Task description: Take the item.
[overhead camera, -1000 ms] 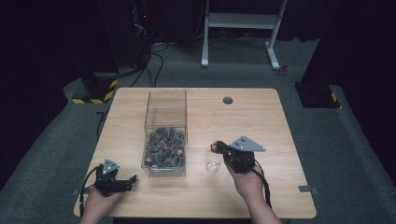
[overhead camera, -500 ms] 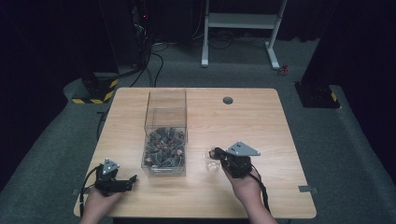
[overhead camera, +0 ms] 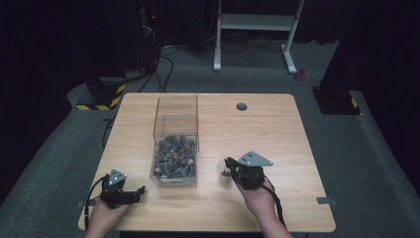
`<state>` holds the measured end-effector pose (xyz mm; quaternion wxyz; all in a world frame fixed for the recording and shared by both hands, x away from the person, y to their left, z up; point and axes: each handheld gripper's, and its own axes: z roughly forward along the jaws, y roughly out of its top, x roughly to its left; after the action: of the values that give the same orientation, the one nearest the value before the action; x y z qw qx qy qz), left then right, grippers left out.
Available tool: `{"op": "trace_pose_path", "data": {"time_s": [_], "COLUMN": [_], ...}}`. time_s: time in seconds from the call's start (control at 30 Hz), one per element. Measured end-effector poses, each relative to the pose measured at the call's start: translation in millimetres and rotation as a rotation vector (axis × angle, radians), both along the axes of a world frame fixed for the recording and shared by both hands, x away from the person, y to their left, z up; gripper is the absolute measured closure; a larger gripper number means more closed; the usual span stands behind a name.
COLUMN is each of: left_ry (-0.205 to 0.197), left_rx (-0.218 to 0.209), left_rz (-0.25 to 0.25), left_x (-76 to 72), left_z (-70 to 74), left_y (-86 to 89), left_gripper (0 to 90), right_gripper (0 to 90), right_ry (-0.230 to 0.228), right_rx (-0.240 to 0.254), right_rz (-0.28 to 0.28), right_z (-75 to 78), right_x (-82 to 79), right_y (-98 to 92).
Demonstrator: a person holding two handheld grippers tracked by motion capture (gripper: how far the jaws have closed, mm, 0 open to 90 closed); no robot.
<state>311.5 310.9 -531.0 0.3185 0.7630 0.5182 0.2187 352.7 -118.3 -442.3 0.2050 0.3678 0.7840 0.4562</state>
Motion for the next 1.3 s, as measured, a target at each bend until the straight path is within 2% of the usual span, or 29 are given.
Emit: {"op": "trace_pose_path", "data": {"time_s": [0.23, 0.6, 0.67, 0.87, 1.3], "left_ry": [0.000, 0.000, 0.000, -0.001, 0.000], "left_rx": [0.000, 0.001, 0.000, 0.007, 0.003], "left_rz": [0.000, 0.001, 0.002, 0.000, 0.001], "left_x": [0.0, 0.0, 0.0, 0.2, 0.1], "left_z": [0.0, 0.0, 0.0, 0.2, 0.1], "left_y": [0.0, -0.1, -0.2, 0.2, 0.0], "left_gripper": [3.0, 3.0, 3.0, 3.0, 3.0], "right_gripper": [79.2, 63.3, 59.5, 52.9, 48.7], "right_ry": [-0.012, -0.018, -0.006, -0.002, -0.009], "right_rx": [0.005, 0.014, 0.018, 0.022, 0.012], "right_rz": [-0.001, -0.025, -0.041, -0.079, -0.147], "right_z": [8.5, 10.2, 10.6, 8.5, 4.4], "right_x": [1.9, 3.5, 4.1, 6.5, 8.2], "right_y": [0.5, -4.2, -6.3, -17.4, -45.8]}}
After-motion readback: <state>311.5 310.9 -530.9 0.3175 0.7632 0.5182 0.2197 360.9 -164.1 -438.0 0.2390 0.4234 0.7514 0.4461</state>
